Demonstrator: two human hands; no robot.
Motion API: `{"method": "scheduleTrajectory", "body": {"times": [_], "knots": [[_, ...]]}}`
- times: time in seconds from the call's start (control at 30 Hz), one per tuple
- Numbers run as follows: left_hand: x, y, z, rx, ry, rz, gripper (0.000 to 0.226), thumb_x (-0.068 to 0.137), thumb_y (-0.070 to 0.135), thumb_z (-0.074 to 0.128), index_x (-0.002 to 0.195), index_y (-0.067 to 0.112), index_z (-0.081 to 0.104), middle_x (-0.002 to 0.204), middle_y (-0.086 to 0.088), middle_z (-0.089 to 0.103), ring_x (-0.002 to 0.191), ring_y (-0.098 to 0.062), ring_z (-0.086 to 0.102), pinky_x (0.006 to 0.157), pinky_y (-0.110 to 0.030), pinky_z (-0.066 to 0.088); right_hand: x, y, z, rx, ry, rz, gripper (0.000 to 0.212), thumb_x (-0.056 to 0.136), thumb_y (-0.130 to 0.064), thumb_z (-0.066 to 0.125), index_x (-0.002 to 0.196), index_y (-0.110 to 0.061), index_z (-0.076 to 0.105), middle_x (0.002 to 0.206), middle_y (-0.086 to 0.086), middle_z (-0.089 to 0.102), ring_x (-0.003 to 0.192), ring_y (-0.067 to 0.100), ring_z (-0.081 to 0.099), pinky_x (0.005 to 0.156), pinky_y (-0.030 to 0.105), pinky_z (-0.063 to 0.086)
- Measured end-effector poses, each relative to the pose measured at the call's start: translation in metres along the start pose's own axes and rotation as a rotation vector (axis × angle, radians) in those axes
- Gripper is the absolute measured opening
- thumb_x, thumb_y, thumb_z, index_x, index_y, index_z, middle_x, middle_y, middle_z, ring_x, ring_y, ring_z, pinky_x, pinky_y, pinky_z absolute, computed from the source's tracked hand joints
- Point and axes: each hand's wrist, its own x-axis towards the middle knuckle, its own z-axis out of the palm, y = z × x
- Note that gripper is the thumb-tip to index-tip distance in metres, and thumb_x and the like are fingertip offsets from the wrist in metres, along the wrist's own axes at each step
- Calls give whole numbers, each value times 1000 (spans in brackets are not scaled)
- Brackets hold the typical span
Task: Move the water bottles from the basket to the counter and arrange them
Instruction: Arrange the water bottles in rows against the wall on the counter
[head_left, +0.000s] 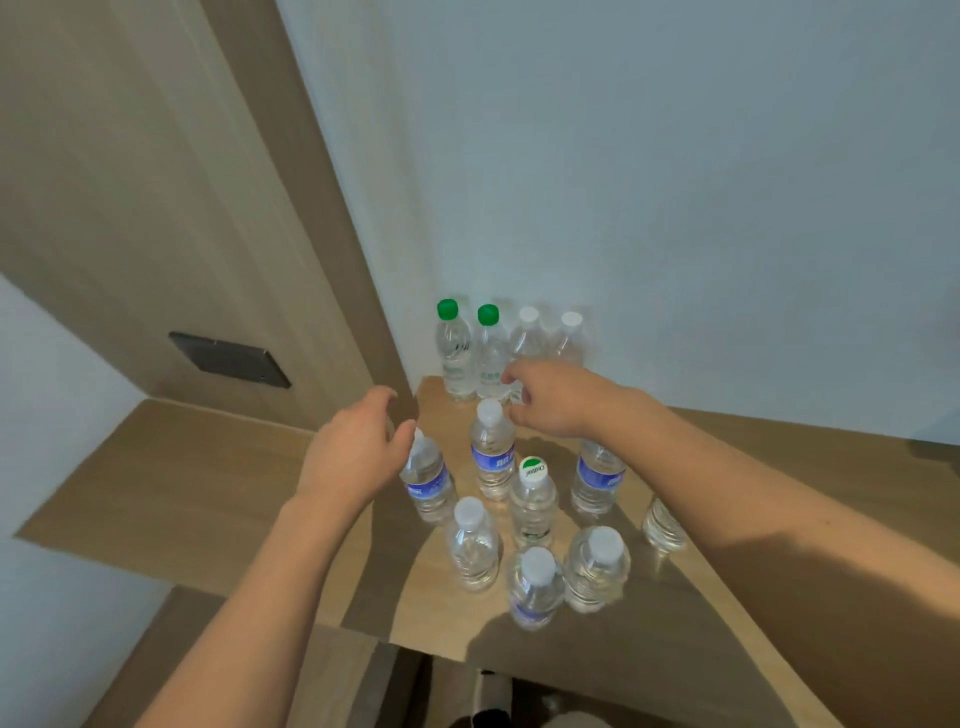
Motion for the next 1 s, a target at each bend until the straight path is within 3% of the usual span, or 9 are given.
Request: {"method": "scheduleTrajectory", "body": {"times": [0.13, 0.43, 0.6, 0.77, 0.9, 1.0], "knots": [[-3, -16, 12, 94, -161, -44, 52, 90, 45, 54, 136, 23, 44, 110, -4, 68, 105, -29, 62, 79, -38, 50, 17, -9, 16, -107, -89, 15, 53, 95, -31, 55, 144, -21, 39, 130, 7, 59, 114, 27, 57, 87, 36, 46], [18, -26, 36, 53, -305, 48, 36, 93, 39, 55, 122, 19, 50, 107, -9, 67, 102, -32, 61, 74, -35, 45, 43, -10, 34, -148, -148, 33, 45, 96, -28, 56, 140, -21, 45, 126, 8, 61, 110, 28, 58, 80, 33, 43], [28, -29, 43, 13, -303, 107, 24, 94, 36, 57, 101, 14, 49, 99, -13, 66, 94, -34, 61, 67, -35, 41, 53, -6, 44, -83, -88, 51, 30, 95, -27, 57, 123, -16, 53, 111, 6, 63, 96, 24, 58, 74, 33, 43], [68, -19, 32, 32, -280, 141, 27, 95, 38, 56, 104, 13, 51, 99, -11, 64, 79, -25, 53, 65, -32, 39, 60, 6, 39, -69, -39, 131, 34, 95, -30, 57, 123, -12, 54, 115, 7, 63, 96, 23, 57, 78, 35, 48], [104, 2, 23, 103, -260, 204, 23, 96, 34, 55, 102, 13, 50, 97, -10, 60, 81, -26, 51, 66, -34, 38, 59, 16, 31, -55, 0, 174, 34, 94, -31, 59, 120, -9, 56, 116, 10, 63, 100, 27, 58, 76, 32, 42], [132, 15, 24, 151, -306, 231, 24, 96, 29, 55, 108, 9, 53, 106, -16, 62, 88, -31, 56, 67, -34, 39, 60, 24, 27, -40, 58, 209, 36, 92, -34, 62, 117, -8, 60, 114, 12, 64, 103, 30, 61, 76, 31, 42]]}}
